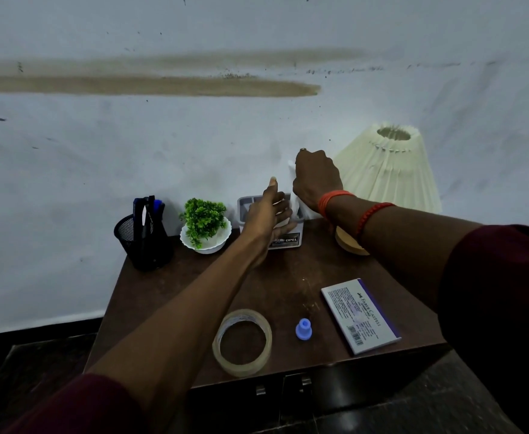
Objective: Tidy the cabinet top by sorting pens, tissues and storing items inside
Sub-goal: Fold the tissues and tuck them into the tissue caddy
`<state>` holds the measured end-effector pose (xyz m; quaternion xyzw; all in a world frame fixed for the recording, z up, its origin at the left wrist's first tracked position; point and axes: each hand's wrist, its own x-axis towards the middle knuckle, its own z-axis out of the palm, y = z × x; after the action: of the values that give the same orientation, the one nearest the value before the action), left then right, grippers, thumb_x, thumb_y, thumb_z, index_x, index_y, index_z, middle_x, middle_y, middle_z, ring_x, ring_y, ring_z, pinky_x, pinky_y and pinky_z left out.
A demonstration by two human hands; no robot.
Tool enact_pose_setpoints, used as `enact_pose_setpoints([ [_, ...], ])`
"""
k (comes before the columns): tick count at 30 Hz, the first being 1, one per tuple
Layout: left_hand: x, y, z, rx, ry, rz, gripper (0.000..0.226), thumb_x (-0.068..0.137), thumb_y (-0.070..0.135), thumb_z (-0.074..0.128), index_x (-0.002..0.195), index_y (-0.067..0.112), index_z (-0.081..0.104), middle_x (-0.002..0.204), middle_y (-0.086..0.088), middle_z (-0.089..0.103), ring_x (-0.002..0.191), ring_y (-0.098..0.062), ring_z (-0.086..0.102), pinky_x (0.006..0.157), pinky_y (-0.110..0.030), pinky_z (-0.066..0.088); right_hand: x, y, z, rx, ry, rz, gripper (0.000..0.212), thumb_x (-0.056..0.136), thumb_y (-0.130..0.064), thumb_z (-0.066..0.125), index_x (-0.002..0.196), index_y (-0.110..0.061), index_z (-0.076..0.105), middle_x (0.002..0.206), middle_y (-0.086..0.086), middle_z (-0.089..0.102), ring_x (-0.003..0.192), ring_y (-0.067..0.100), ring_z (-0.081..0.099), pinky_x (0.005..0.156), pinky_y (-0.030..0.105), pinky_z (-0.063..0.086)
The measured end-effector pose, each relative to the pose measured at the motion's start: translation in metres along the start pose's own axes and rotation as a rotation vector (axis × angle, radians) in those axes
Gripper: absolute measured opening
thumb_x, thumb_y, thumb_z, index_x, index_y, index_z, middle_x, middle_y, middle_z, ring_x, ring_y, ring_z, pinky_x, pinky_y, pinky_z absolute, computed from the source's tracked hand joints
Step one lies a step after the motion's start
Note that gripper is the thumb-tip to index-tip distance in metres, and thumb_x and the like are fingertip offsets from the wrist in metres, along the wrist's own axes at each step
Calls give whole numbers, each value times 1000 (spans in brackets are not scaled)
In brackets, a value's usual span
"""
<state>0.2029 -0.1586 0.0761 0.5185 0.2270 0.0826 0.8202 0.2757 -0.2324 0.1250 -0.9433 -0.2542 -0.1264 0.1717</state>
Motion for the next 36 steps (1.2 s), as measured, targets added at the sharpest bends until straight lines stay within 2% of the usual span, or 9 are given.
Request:
enact_pose_setpoints([
  [3,-1,2,0,-15,-15,-6,58,100,48,41,139,4,47,144,-15,52,132,-29,51,88,-38,51,-1,0,5,-33,-29,-12,29,82,1,59,111,3,53,115,26,58,105,43,58,80,37,46],
  [9,-1,1,-5,-10,-16,3,56,99,49,44,134,5,52,133,-13,58,122,-27,56,90,-40,53,-2,1,18,-59,-53,-26,26,86,-2,60,112,0,53,116,24,58,107,41,58,84,38,48],
  [16,-4,1,-12,2,-12,6,37,99,48,47,101,14,60,114,-8,62,112,-24,58,92,-42,54,-4,-3,26,-80,-115,-34,29,88,-6,60,114,2,53,120,24,56,111,41,57,86,39,47],
  [20,-11,3,-14,-4,-1,13,40,99,47,45,114,12,57,127,-12,61,120,-26,58,82,-36,56,-3,-3,29,-86,-126,-30,28,89,-5,58,115,2,53,121,25,55,112,41,56,88,39,47],
  [24,-18,6,-17,-7,-1,19,47,100,47,44,127,10,55,135,-13,57,118,-26,57,75,-33,57,-3,-3,31,-93,-149,-23,28,90,-8,58,115,2,53,122,24,55,112,41,56,88,40,47],
  [27,-22,9,-19,-10,12,29,39,99,47,44,108,12,59,126,-11,60,109,-22,59,70,-31,59,-1,-3,29,-92,-150,-21,28,89,-9,59,115,1,54,121,23,56,112,39,56,88,39,47],
  [29,-23,10,-20,-19,27,29,37,99,47,45,103,13,60,125,-11,60,109,-23,59,71,-32,59,0,-4,25,-91,-134,-33,28,89,-9,60,114,1,54,121,23,56,111,39,56,86,38,47],
  [33,-30,10,-23,-12,33,38,49,100,46,43,128,8,54,138,-15,56,123,-29,57,79,-37,56,0,-8,14,-84,-98,-75,33,87,-17,66,112,0,53,118,23,57,110,40,56,86,39,47],
  [36,-35,12,-26,-11,46,42,54,100,46,43,136,5,51,140,-16,55,128,-31,54,83,-39,55,-5,-9,4,-110,-51,-107,33,87,-18,66,112,-1,53,115,23,59,107,40,58,82,38,46],
])
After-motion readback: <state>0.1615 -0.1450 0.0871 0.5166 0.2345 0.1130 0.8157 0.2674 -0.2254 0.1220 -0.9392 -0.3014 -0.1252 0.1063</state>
